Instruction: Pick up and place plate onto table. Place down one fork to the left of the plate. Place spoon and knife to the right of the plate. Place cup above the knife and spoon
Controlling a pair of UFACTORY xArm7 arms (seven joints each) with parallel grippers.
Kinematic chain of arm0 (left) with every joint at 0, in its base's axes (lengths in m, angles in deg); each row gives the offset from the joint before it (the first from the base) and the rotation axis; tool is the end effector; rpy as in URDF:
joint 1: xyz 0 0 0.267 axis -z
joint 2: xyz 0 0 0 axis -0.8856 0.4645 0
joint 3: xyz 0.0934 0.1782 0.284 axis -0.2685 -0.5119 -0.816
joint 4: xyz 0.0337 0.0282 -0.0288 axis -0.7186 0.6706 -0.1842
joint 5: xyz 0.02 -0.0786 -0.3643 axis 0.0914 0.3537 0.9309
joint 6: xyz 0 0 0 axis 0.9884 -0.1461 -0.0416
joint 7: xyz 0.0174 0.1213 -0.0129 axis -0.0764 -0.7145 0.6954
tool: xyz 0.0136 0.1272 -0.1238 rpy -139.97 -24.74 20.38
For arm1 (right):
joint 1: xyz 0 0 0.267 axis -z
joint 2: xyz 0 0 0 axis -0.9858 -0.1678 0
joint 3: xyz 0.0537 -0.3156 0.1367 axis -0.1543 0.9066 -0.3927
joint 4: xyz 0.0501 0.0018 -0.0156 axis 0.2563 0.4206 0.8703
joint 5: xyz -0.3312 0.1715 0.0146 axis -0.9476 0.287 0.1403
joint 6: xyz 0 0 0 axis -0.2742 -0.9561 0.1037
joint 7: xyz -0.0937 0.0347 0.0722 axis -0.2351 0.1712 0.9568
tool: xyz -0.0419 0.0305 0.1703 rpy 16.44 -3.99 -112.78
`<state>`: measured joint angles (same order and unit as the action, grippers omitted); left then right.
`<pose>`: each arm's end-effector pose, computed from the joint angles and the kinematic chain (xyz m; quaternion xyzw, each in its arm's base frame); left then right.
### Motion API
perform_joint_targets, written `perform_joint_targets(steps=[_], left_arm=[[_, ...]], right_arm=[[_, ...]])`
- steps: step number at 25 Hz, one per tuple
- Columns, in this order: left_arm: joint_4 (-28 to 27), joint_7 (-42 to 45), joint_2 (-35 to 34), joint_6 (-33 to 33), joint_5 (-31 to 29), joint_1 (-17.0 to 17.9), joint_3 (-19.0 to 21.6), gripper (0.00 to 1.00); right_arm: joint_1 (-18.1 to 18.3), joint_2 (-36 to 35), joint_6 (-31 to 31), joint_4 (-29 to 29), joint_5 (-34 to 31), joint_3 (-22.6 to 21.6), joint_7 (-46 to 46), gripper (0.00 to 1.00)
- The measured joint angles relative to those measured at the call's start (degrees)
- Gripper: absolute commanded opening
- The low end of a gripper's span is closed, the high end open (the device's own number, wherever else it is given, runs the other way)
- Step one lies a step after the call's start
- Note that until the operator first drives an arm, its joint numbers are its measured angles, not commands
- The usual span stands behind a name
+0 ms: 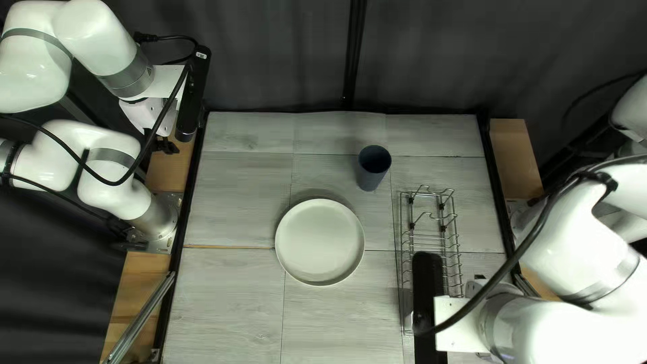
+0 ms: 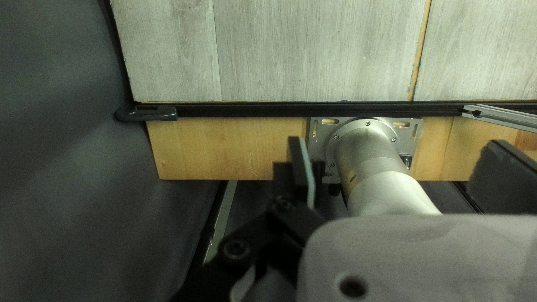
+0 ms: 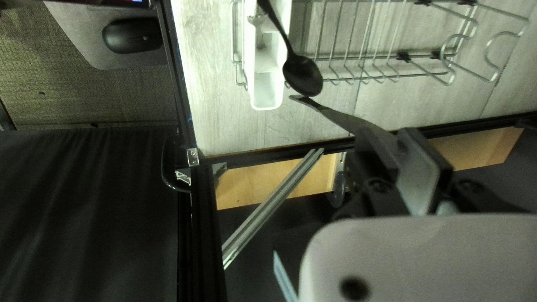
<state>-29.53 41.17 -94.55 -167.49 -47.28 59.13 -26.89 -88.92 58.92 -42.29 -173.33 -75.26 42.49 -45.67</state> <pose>0.1463 0.0860 0.3801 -0.9992 0.0005 -0.0236 0.0310 0.4034 0.2413 0.4419 0.9944 -0.0141 -0.0597 0.0863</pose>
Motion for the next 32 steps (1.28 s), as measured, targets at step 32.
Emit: perform_joint_targets(steps=[32], left_arm=[[0.00, 0.00, 0.00, 0.00, 0.00, 0.00, 0.00, 1.00]], right_arm=[[18.44, -2.00, 18.14, 9.78, 8.89, 12.05, -15.11, 0.00]])
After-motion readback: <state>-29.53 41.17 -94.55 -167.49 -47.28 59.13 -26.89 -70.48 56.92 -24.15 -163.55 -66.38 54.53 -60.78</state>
